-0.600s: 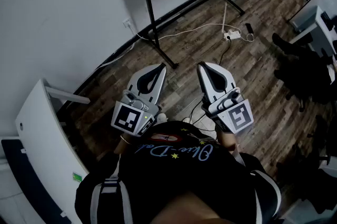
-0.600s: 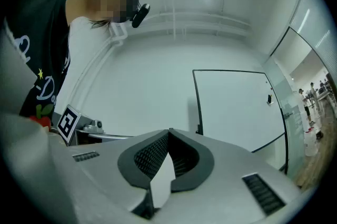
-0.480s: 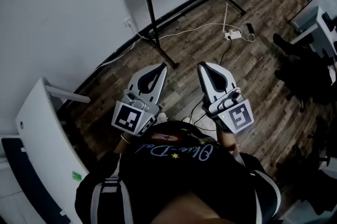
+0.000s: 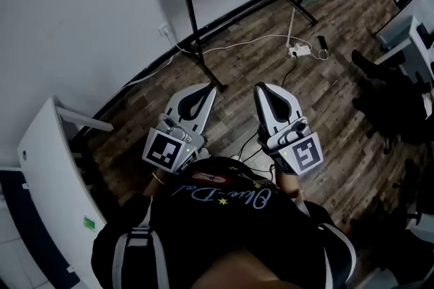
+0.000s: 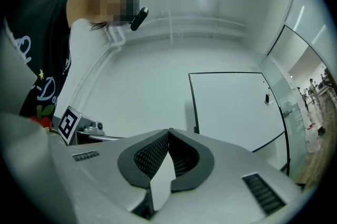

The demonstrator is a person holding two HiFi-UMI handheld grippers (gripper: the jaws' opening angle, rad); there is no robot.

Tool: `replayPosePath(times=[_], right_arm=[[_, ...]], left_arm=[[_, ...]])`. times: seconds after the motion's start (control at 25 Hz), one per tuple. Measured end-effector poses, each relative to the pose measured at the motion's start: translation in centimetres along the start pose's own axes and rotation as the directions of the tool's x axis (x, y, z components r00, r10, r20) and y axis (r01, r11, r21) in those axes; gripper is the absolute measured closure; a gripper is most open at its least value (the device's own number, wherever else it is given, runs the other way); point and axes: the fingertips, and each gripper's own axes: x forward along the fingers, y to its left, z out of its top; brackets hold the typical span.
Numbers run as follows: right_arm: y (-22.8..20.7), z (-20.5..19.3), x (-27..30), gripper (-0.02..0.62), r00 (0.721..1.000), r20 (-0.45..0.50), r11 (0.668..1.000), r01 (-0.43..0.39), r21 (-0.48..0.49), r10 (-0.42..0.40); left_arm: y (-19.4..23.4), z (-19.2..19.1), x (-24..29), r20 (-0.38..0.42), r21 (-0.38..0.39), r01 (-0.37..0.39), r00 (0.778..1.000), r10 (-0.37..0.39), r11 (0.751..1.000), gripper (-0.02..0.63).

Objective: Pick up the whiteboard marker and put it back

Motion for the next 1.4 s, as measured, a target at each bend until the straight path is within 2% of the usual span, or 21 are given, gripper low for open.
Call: replayPosePath(times=[0.16, 0.28, 0.44, 0.6, 0.68, 0.84, 1.04, 1.4], right_arm=[[-1.2, -0.2, -0.9, 0.581, 1.000, -0.005, 1.000, 0.005, 0.010, -0.005], [-2.0, -0.2, -1.8, 0.581, 1.000, -0.011, 1.000, 0.018, 0.007, -0.018], [-2.5, -0.3, -2.5, 0.580, 1.000, -0.012, 1.000, 0.016, 0.005, -0.016], [-2.8, -0.7, -2.6, 0.575, 1.000, -0.021, 1.000, 0.015, 0.004, -0.015], [-3.1, -0.6, -2.5, 0.574, 1.000, -0.020, 1.000, 0.016, 0.000, -0.016], [-3.9, -0.8, -1.9, 0.569, 0.999, -0.027, 1.000, 0.027, -0.015, -0.028], [-5.0, -0.8, -0.4, 0.568, 0.999, -0.026, 0.999, 0.031, -0.035, -0.032], [-5.6, -2.5, 3.8, 0.563, 0.999, -0.052, 1.000, -0.002, -0.025, 0.000]], left_arm=[[-1.1, 0.2, 1.5, 0.020, 0.013, 0.016, 1.000, -0.016, 1.000, 0.607], [-1.7, -0.3, 2.1, -0.016, 0.025, 0.020, 1.000, -0.020, 0.999, 0.607], [-2.3, 0.1, 2.8, 0.052, 0.034, 0.023, 0.998, -0.025, 0.999, 0.607], [-2.4, -1.0, 3.0, -0.028, 0.018, 0.018, 0.999, -0.018, 1.000, 0.607], [-2.2, -0.7, 3.3, 0.012, 0.016, 0.022, 1.000, -0.022, 1.000, 0.607], [-1.3, -1.7, 3.8, -0.038, 0.007, 0.022, 0.999, -0.022, 1.000, 0.608], [0.1, -0.8, 5.6, 0.015, 0.000, 0.038, 0.999, -0.038, 0.999, 0.607], [4.4, -1.8, 6.0, -0.013, -0.016, 0.002, 1.000, -0.002, 1.000, 0.607]])
